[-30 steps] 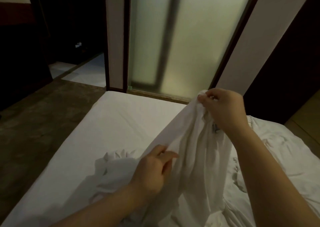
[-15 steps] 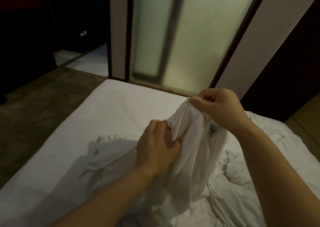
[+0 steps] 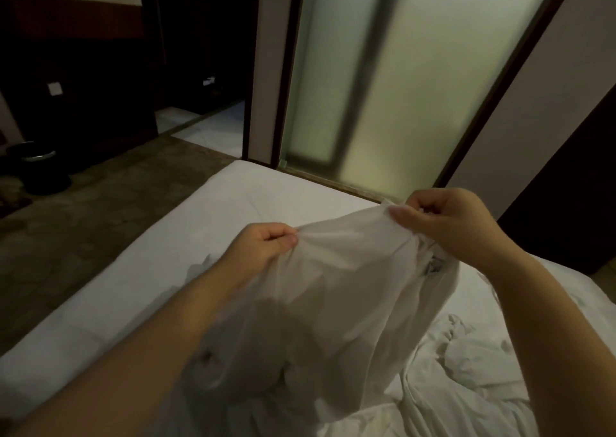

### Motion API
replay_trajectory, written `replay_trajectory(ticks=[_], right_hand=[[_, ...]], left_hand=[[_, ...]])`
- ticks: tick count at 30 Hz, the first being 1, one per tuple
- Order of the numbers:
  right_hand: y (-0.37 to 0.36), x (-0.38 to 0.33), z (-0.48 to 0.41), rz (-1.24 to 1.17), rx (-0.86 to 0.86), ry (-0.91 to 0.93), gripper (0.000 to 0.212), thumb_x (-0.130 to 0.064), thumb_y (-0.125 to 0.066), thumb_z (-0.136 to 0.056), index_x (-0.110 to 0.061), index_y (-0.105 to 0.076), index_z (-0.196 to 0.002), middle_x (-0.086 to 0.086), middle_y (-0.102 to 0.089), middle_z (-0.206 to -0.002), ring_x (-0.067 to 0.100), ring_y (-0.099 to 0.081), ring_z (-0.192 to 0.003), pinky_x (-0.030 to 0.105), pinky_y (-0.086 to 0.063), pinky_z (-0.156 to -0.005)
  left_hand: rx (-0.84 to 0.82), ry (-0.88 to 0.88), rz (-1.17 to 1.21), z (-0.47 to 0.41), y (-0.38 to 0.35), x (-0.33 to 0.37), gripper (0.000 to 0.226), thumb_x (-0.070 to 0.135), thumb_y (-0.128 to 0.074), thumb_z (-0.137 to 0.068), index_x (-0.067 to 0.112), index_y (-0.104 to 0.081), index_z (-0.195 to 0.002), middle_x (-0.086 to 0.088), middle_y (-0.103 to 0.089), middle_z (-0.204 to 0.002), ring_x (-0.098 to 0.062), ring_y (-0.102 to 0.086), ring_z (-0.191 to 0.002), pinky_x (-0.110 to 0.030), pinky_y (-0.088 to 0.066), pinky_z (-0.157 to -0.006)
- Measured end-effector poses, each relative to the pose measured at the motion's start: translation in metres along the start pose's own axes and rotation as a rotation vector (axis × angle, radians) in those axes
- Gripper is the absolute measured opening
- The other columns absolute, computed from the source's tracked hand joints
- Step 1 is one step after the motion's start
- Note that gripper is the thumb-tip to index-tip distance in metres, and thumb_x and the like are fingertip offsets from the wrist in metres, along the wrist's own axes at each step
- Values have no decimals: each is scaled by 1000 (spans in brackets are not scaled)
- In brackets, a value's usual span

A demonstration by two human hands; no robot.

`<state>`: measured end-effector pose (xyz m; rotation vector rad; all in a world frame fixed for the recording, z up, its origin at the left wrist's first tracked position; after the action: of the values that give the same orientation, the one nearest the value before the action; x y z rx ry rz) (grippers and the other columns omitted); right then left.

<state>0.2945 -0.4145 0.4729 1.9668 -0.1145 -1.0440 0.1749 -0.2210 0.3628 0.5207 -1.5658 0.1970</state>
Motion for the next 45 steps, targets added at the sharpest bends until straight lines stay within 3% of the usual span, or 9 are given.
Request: replay_trajectory(ticks=[6, 14, 21, 24, 28, 31, 34, 38, 45], right_hand=[[-13, -14, 4, -52, -98, 97, 19, -25, -74, -78, -14, -66, -64, 8, -60, -60, 8, -48, -54, 24, -40, -56], [-25, -30, 3, -11, -122, 207, 28, -24, -72, -81, -25, -57, -57, -17, -49, -46, 4, -45, -47, 10, -30, -47], [-33, -34, 4, -10, -152, 199, 27, -25, -72, -81, -25, -58, -57, -14, -47, -47, 5, -41, -46, 12, -28, -46], [-37, -39, 5, 4, -178, 215, 22, -30, -71, -80, -21, -64, -62, -14, -48, -50, 5, -41, -49, 12, -28, -47], [-36, -40, 7, 16, -182, 236, 24, -35, -70, -79, -22, -61, -61, -14, -47, -49, 6, -40, -49, 12, -28, -48], [-36, -40, 8, 21, -177, 242, 25, -40, -68, -77, -26, -58, -59, -13, -49, -52, 6, -42, -50, 13, -30, -49], [-35, -37, 5, 46, -156, 233, 27, -27, -70, -82, -27, -57, -59, -16, -49, -49, 5, -45, -50, 11, -30, -48], [-30, -31, -1, 90, -80, 199, 25, -29, -69, -83, -11, -63, -67, -3, -46, -52, 8, -41, -52, 18, -30, -49], [-18, -26, -8, 73, 86, 160, 24, -30, -67, -84, -18, -63, -63, 6, -58, -59, 9, -44, -53, 18, -33, -51]], left_hand=[[-36, -135, -243, 3, 17, 37, 19, 20, -54, -93, 33, -69, -90, 12, -64, -90, 9, -56, -81, 2, -38, -67], [-169, -184, -170, 27, -52, 27, 22, 27, -56, -90, 45, -48, -99, 22, -52, -101, 14, -52, -86, 4, -39, -72], [165, -380, -91, 25, -47, 48, 19, 52, -61, -73, 44, -50, -86, 24, -55, -89, 9, -55, -86, -4, -45, -71], [266, -515, -210, 24, -45, 54, 10, 36, -64, -80, 30, -62, -88, 16, -59, -86, 1, -57, -81, -8, -47, -74], [362, -618, -385, 27, -40, 59, 21, 19, -60, -84, 2, -70, -93, -5, -66, -86, 8, -50, -73, 4, -40, -75], [292, -595, -458, 28, -39, 61, 31, 29, -54, -89, 1, -69, -90, -7, -67, -85, 0, -52, -70, -2, -45, -68], [208, -413, -589, 23, -37, 49, 30, 30, -51, -94, 5, -65, -102, -7, -65, -97, -17, -59, -84, -19, -49, -81], [271, -215, -736, 20, -21, 22, 32, 30, -44, -97, 9, -60, -116, -6, -62, -113, -19, -56, -101, -22, -42, -87], [250, -1, -779, -7, 9, -23, 35, 30, -44, -98, 9, -56, -123, -9, -60, -121, -23, -57, -106, -24, -41, -90]])
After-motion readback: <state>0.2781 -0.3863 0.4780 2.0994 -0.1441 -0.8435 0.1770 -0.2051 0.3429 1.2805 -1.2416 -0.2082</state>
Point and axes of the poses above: each hand's wrist, its own z-axis away from the middle knuckle, its own y-axis out of the back of the hand, x = y × z, the point moved 6 cm from there along -z, towards the middle knuckle
